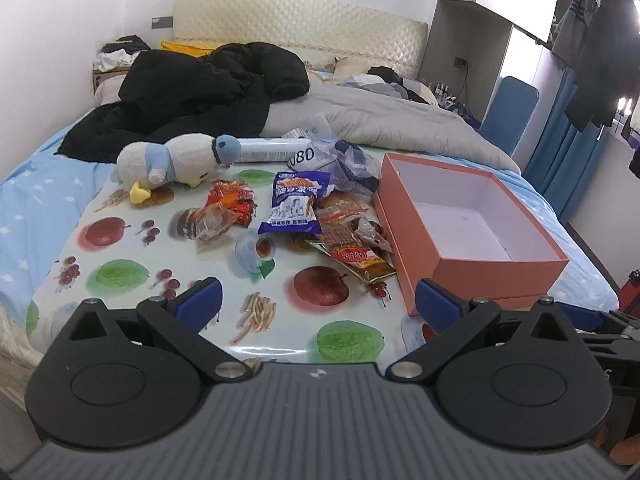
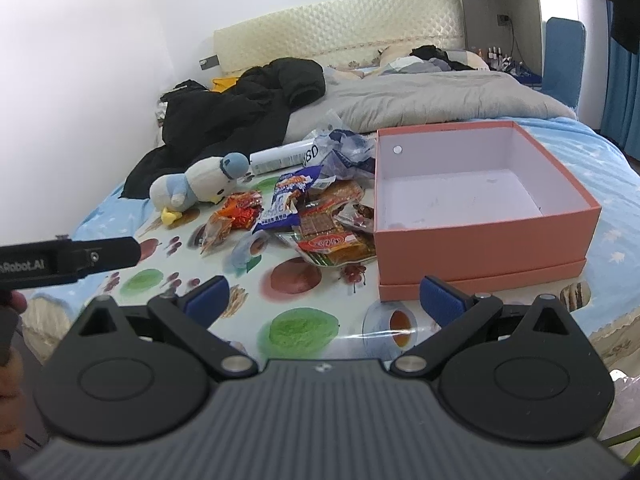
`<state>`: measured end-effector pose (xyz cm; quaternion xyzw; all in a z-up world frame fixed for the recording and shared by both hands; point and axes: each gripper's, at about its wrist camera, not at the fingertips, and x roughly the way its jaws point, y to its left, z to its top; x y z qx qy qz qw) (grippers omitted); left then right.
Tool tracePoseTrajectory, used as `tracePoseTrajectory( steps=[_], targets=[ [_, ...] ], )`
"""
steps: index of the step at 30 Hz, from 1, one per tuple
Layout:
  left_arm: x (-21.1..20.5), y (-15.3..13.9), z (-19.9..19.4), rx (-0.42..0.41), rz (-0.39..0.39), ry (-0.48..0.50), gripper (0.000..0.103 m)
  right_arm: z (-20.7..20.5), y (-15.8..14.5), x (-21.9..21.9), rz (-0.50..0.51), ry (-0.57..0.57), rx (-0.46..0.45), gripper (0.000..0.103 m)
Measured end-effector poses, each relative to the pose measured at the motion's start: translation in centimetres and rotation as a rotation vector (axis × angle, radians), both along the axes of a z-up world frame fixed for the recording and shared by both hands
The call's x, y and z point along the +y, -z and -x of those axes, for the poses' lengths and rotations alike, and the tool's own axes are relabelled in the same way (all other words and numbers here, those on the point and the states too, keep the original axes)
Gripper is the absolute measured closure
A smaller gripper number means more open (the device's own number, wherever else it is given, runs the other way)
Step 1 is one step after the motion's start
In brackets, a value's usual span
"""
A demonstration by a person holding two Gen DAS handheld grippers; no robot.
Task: Organize snacks
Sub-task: 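Reach the left tool to the orange bread packet while the right tool reaches the green-edged packet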
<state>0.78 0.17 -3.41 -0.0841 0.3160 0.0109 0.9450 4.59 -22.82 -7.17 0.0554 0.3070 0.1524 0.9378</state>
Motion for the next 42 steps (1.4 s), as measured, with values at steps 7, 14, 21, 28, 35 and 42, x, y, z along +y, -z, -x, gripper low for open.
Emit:
tracePoseTrajectory(
  steps=[7, 14, 21, 28, 35, 42],
  targets=[
    [0.2, 1.2, -1.9, 0.027, 0.012, 0.012, 0.000, -0.8, 1.0, 0.0, 0.001, 0.019, 0.013, 0.000],
    [1.3, 3.8, -5.9, 0.049, 0.016, 0.013, 0.000, -1.9, 2.3, 0.4, 0.002, 0.027, -0.007, 0.008],
    [3.2, 8.3, -10.8, 0.103, 0.017, 0.012, 0.001, -4.4, 4.2, 2.1, 0.054, -0.031, 0.018, 0.037],
    [6.1, 10.6, -14.3, 0.107, 0.049, -0.017, 0.001, -5.8, 5.8, 5.3, 0.100, -0.124, -0.014, 0.038],
    [9.2, 13.2, -17.5, 0.143, 0.078, -0.067, 0.002, -7.9, 6.7, 8.0, 0.114, -0.185, -0.050, 0.046],
    [13.1, 16.0, -21.4, 0.175, 0.090, -0.155, 0.003, -11.7, 9.3, 10.4, 0.248, -0.201, -0.037, 0.067]
  ],
)
